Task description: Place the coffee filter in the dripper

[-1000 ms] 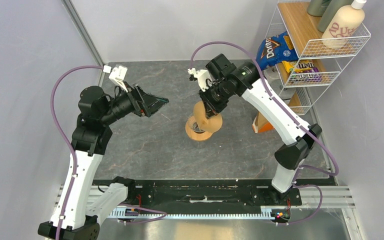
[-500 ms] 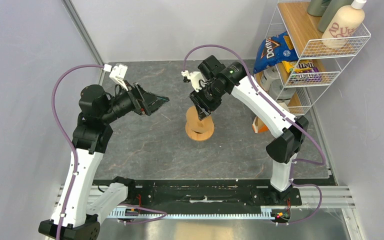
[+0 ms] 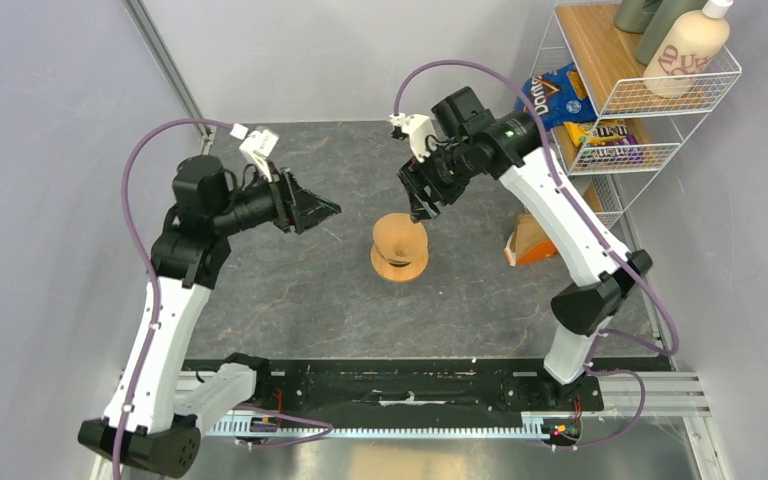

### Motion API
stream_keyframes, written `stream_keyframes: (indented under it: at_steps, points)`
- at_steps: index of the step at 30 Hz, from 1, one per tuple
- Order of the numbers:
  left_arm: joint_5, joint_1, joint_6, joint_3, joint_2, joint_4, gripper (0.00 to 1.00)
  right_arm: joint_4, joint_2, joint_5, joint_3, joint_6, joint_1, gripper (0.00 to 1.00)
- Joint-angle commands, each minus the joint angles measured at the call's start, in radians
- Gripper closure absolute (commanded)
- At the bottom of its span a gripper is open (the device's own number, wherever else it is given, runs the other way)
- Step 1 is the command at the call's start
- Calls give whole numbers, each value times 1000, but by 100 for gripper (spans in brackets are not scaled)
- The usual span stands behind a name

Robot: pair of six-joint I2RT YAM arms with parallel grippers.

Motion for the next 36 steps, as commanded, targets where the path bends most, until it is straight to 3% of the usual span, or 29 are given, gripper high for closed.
stream_keyframes:
  at_steps: [1,7,9,11,15,19,22,36]
  points:
    - [2,-92,295,129,86,-233,45,-26,-142,-33,-25,-24,-19,25]
    - [-104,-289,407,247,244,-349,63,-29,-226,-54,-62,35,-94,20]
    - [-63,-317,408,243,282,-324,63,-27,-261,-73,-87,47,-108,19]
    - [66,-317,355,213,308,-251,62,-15,-297,-121,-137,61,-118,20]
    - [241,-328,-27,76,331,151,60,15,-349,-165,-218,90,-119,21]
    - [240,-359,-321,-18,384,435,59,17,-371,-131,-202,89,-132,21]
    - [234,-361,-458,-82,419,588,58,13,-380,-120,-185,87,-144,22]
    - [239,-362,-464,-97,563,623,55,22,-397,-147,-234,91,-150,22]
